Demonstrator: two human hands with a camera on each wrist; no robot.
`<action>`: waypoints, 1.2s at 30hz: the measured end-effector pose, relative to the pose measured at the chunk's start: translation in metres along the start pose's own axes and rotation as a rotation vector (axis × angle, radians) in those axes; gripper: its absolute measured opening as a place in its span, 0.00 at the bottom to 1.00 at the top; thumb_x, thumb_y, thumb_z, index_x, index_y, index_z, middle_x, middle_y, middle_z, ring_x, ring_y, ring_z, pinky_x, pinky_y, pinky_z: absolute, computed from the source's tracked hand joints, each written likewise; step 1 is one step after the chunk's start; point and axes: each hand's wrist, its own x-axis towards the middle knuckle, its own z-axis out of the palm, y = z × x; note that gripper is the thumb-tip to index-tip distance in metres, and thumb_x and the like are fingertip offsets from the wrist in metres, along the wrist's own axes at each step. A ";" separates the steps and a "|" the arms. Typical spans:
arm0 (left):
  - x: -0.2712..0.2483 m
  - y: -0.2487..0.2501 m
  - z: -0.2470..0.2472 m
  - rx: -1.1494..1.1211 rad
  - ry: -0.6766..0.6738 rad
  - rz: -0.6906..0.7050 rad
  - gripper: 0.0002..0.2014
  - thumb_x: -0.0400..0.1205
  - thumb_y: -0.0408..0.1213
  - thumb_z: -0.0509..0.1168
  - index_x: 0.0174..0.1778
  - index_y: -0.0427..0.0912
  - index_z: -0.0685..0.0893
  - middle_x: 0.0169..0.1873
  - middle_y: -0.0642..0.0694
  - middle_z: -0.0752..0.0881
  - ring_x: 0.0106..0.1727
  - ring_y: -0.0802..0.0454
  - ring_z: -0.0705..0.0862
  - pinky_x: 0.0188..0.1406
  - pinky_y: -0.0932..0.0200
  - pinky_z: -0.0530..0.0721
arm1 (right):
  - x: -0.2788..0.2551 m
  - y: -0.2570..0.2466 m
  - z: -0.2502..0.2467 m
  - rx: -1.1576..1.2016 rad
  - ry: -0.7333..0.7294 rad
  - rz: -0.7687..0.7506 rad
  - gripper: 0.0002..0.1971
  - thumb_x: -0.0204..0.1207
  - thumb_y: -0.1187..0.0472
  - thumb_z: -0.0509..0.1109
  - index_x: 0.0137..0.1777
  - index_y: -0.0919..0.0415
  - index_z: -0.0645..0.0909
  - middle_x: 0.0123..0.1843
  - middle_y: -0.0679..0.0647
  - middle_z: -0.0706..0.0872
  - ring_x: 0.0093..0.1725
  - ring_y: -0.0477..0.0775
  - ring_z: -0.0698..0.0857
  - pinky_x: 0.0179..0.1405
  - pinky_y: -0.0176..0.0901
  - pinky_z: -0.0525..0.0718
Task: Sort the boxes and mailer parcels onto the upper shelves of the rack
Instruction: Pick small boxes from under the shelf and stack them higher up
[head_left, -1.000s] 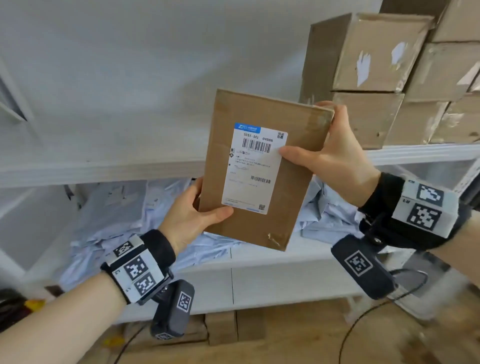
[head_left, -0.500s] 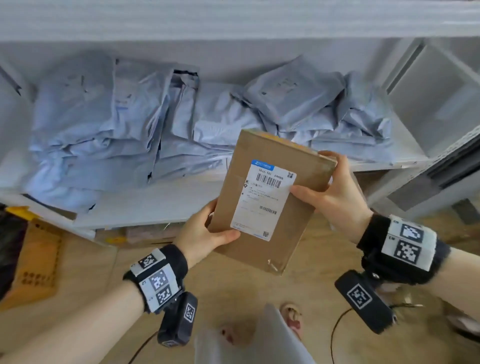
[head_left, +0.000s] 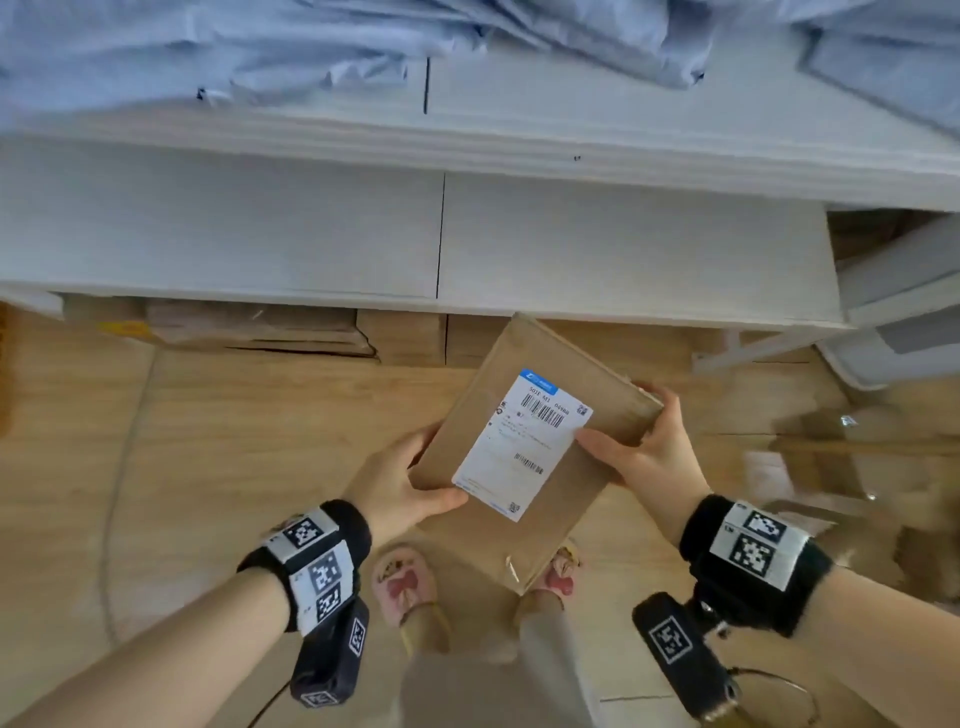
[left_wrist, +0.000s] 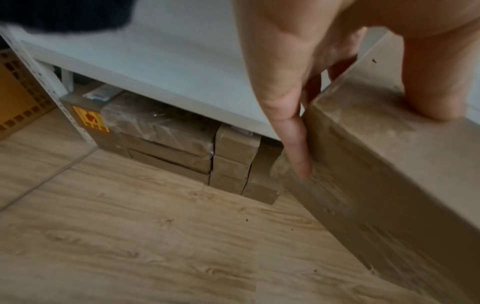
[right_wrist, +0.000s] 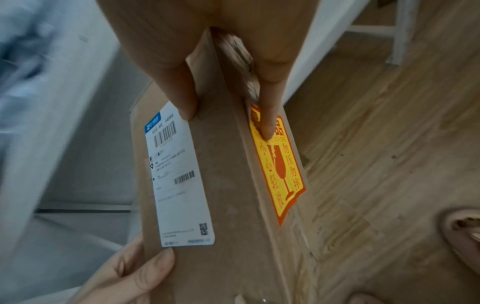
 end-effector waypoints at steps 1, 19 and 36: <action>0.014 -0.015 0.008 0.011 0.002 -0.014 0.38 0.69 0.38 0.80 0.75 0.56 0.73 0.63 0.59 0.84 0.62 0.62 0.82 0.67 0.55 0.80 | 0.014 0.019 0.004 0.009 -0.005 0.026 0.40 0.65 0.63 0.83 0.73 0.48 0.65 0.59 0.48 0.87 0.51 0.44 0.90 0.49 0.52 0.90; 0.283 -0.209 0.073 0.011 0.186 0.126 0.28 0.73 0.41 0.77 0.68 0.57 0.76 0.56 0.61 0.86 0.55 0.67 0.84 0.56 0.63 0.83 | 0.292 0.207 0.079 0.084 -0.025 -0.137 0.38 0.67 0.67 0.81 0.74 0.48 0.66 0.57 0.46 0.85 0.50 0.46 0.88 0.32 0.40 0.87; 0.387 -0.227 0.087 0.034 0.385 0.267 0.31 0.71 0.53 0.75 0.70 0.60 0.75 0.56 0.63 0.86 0.58 0.60 0.85 0.64 0.49 0.82 | 0.394 0.243 0.089 0.015 -0.101 -0.352 0.31 0.74 0.67 0.74 0.76 0.59 0.71 0.68 0.51 0.82 0.67 0.51 0.81 0.69 0.54 0.79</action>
